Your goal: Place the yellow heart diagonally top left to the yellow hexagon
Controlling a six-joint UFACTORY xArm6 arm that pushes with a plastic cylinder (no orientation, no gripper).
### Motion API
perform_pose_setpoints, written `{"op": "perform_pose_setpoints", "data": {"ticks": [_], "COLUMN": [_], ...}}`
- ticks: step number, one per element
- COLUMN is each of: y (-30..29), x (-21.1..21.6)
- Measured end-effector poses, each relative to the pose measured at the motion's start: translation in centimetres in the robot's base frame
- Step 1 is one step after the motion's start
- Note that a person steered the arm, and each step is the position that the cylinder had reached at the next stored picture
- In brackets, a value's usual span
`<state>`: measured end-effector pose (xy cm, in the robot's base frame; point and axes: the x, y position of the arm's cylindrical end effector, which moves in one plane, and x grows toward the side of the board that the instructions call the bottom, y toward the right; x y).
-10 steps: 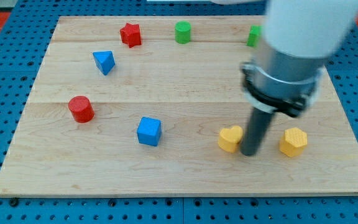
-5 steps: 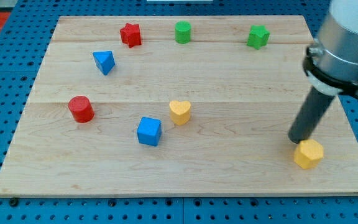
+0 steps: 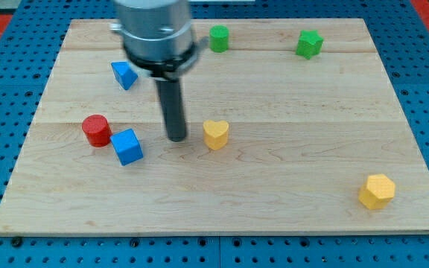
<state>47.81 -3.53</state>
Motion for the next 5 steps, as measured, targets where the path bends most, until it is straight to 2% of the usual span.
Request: {"op": "perform_pose_setpoints", "data": {"ticks": [2, 3, 4, 5], "y": [11.4, 4.4, 5.2, 13.1], "x": [0.6, 0.2, -4.7, -6.5]}}
